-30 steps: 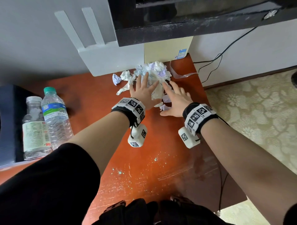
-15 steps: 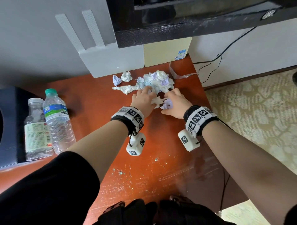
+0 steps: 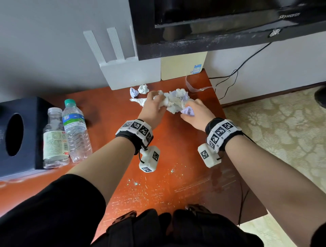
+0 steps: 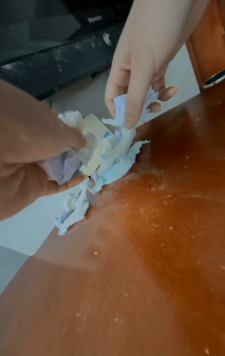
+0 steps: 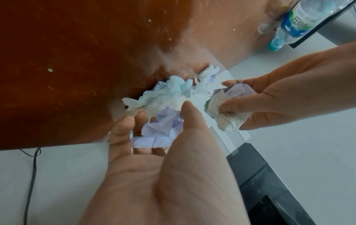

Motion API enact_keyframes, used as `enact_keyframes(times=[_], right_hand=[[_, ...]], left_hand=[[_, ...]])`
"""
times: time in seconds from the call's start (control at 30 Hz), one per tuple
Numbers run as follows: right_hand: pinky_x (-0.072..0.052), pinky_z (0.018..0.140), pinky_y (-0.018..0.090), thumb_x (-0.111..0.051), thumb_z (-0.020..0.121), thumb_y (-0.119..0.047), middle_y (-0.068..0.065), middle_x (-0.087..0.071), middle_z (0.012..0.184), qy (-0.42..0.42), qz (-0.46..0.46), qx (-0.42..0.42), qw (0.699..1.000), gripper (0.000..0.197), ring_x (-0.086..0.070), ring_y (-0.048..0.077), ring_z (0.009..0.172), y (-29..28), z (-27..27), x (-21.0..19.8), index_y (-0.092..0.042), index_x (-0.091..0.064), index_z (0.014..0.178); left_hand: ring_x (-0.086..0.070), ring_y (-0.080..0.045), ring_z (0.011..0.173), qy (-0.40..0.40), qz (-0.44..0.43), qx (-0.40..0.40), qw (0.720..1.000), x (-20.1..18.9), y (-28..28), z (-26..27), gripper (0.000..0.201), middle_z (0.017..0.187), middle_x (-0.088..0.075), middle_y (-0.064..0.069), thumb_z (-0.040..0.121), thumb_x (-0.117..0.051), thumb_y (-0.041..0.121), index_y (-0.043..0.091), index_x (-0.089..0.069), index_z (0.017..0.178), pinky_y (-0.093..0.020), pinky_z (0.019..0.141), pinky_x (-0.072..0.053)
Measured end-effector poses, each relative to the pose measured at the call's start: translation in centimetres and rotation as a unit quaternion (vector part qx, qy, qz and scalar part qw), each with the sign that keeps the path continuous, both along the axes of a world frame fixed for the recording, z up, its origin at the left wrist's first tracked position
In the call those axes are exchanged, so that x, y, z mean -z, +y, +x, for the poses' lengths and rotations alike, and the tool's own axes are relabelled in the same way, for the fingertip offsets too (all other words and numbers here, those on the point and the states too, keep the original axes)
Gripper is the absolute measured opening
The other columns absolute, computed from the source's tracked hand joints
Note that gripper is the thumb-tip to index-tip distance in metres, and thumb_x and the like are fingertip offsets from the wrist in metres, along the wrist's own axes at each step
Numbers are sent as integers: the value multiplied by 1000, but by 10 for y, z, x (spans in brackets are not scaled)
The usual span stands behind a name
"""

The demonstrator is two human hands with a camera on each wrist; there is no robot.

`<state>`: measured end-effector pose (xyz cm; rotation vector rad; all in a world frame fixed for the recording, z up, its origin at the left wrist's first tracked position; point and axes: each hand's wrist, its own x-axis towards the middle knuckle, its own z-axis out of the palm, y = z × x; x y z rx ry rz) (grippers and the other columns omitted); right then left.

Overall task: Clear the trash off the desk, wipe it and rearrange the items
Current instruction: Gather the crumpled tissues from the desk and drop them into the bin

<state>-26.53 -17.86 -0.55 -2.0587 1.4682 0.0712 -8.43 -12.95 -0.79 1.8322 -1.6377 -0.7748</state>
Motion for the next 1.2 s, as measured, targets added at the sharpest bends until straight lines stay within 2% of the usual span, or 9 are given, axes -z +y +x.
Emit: enact_keyframes(times=[0.1, 0.43, 0.57, 0.7, 0.8, 0.87, 0.93, 1.07, 1.2], right_hand=[[-41, 73, 30, -54, 90, -38, 4, -41, 121, -5, -14, 6, 1000, 36, -53, 24, 85, 5, 3, -16, -20, -46, 121], [-49, 79, 37, -54, 89, -33, 1, -39, 112, -52, -77, -3, 996, 21, -55, 28, 87, 40, 7, -65, -16, -47, 99], [-47, 79, 36, -55, 90, -30, 5, -42, 119, -50, -87, -1, 995, 22, -54, 28, 89, 57, 10, -75, -13, -48, 102], [-48, 79, 35, -54, 91, -32, 4, -43, 125, -37, -101, -1, 994, 23, -54, 25, 91, 79, 12, -84, -16, -48, 106], [-49, 79, 35, -54, 91, -32, 5, -44, 128, -41, -118, 3, 992, 17, -54, 25, 92, 98, 13, -90, -20, -44, 99], [-49, 81, 35, -54, 91, -32, 5, -44, 129, -43, -126, 13, 991, 17, -54, 26, 95, 112, 13, -95, -20, -45, 99], [-47, 79, 33, -55, 91, -32, 5, -45, 124, -43, -135, 28, 990, 21, -52, 25, 93, 125, 13, -98, -18, -48, 103], [-46, 76, 34, -56, 90, -35, -2, -40, 104, -57, -147, 65, 985, 19, -53, 26, 88, 165, 11, -99, -24, -41, 93], [-46, 76, 36, -54, 89, -33, -1, -42, 101, -67, -163, 100, 979, 16, -53, 25, 87, 214, 11, -99, -23, -42, 91]], left_hand=[[-50, -32, 109, 1, 8, -5, 1000, -13, 11, 0, 39, 135, -37, -18, 94, -53, 11, 2, -48, 131, -26, 90, -39], [-51, -33, 106, -5, 6, -11, 1000, -43, 57, 6, 41, 134, -37, -17, 94, -53, 13, 4, -46, 133, -22, 84, -36], [-51, -31, 110, -6, 14, -11, 1000, -53, 76, 8, 44, 141, -33, -13, 95, -51, 14, 6, -42, 138, -25, 90, -39], [-49, -31, 115, -6, 8, -1, 1000, -60, 96, 7, 40, 141, -33, -14, 96, -49, 15, 4, -45, 134, -25, 90, -38], [-48, -31, 116, -5, -6, 5, 1000, -64, 109, 9, 37, 139, -35, -15, 95, -50, 15, 4, -48, 129, -27, 91, -39], [-49, -32, 113, -8, -14, 11, 1000, -66, 118, 10, 35, 136, -37, -15, 95, -51, 16, 4, -49, 128, -29, 90, -40], [-51, -32, 108, -6, -18, 21, 1000, -68, 129, 11, 35, 134, -39, -14, 95, -50, 16, 5, -49, 128, -29, 88, -40], [-54, -32, 99, 2, -24, 43, 999, -73, 160, 14, 36, 130, -39, -13, 95, -49, 16, 6, -47, 130, -30, 84, -41], [-51, -26, 102, 8, -32, 78, 996, -73, 197, 17, 37, 130, -39, -10, 96, -50, 20, 8, -47, 131, -24, 83, -37]])
